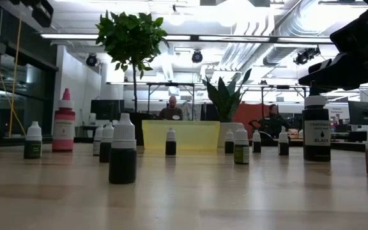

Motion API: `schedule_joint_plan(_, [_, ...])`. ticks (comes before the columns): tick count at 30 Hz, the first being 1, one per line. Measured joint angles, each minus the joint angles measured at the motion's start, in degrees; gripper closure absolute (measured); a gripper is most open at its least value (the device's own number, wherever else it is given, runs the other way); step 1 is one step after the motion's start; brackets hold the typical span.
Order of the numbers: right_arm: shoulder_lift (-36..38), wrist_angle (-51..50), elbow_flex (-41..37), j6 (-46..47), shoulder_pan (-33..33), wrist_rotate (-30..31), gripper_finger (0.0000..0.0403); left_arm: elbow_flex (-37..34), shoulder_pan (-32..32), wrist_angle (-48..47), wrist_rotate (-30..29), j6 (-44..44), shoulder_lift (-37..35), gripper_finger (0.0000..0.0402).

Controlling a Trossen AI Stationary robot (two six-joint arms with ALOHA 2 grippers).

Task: Pick & Place food coloring
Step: Put the large pink food coloring bottle into the yellow bin

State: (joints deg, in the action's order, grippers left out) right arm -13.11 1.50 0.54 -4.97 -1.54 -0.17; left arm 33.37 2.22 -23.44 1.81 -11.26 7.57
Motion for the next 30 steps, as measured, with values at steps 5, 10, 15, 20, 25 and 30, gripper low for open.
schedule_joint_plan(5, [0.0,0.0,0.0,0.0,0.0,0.0,0.0402,12.0,0.0,-14.2,-2.6,2.0,8.0,0.0401])
schedule_joint_plan(10, [0.0,0.0,0.0,0.0,0.0,0.0,0.0402,23.9,0.0,-24.7,-6.3,2.3,16.2,0.0401])
schedule_joint_plan(15, [0.0,0.0,0.0,0.0,0.0,0.0,0.0402,33.3,0.0,-34.0,-7.4,1.9,23.2,0.0401])
schedule_joint_plan(20, [0.0,0.0,0.0,0.0,0.0,0.0,0.0402,37.5,0.0,-42.0,-5.9,-7.3,28.4,0.0401])
schedule_joint_plan(25, [0.0,0.0,0.0,0.0,0.0,0.0,0.0402,37.5,0.0,-50.5,-3.5,-18.0,31.8,0.0401])
schedule_joint_plan(30, [0.0,0.0,0.0,0.0,0.0,0.0,0.0402,34.8,0.0,-56.6,-3.7,-24.0,35.5,0.0401])
